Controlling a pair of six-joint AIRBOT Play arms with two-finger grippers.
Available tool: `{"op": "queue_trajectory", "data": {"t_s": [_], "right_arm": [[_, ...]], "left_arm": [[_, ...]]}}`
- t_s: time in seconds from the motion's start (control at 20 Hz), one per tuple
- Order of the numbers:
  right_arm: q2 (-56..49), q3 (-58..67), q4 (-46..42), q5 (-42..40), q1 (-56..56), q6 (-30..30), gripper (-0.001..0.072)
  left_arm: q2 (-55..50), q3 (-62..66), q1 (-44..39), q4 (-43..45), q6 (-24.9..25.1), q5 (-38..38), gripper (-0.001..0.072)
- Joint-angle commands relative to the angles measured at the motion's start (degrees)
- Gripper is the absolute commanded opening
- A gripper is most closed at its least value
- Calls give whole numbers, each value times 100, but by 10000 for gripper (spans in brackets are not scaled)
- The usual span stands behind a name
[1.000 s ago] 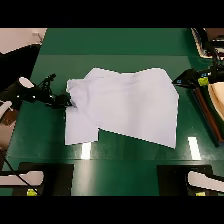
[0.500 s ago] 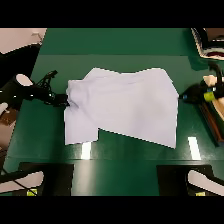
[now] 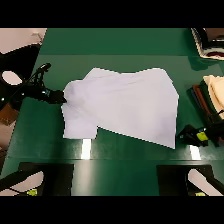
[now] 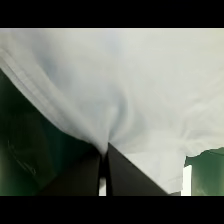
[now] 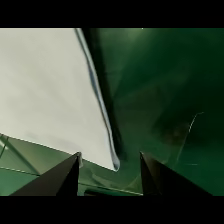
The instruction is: Fold the shirts.
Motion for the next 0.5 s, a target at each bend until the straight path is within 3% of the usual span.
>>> {"op": "queue_trajectory", "data": {"t_s": [0.0, 0.1, 0.25, 0.35, 0.45], "right_arm": [[-153, -492, 382, -273, -63, 66, 431], [-415, -481, 702, -356, -61, 57, 428], [-575, -481, 887, -341, 127, -153, 258], [-428, -472, 870, -358, 501, -273, 34], [-74, -269, 857, -363, 866, -302, 16]], "left_arm": [[35, 0, -2, -24, 4, -26, 31], [35, 0, -2, -24, 7, -50, 31], [39, 2, -2, -13, 4, -111, 30], [170, 7, -2, 7, -31, -96, 29], [544, 9, -2, 120, -197, -52, 29]]}}
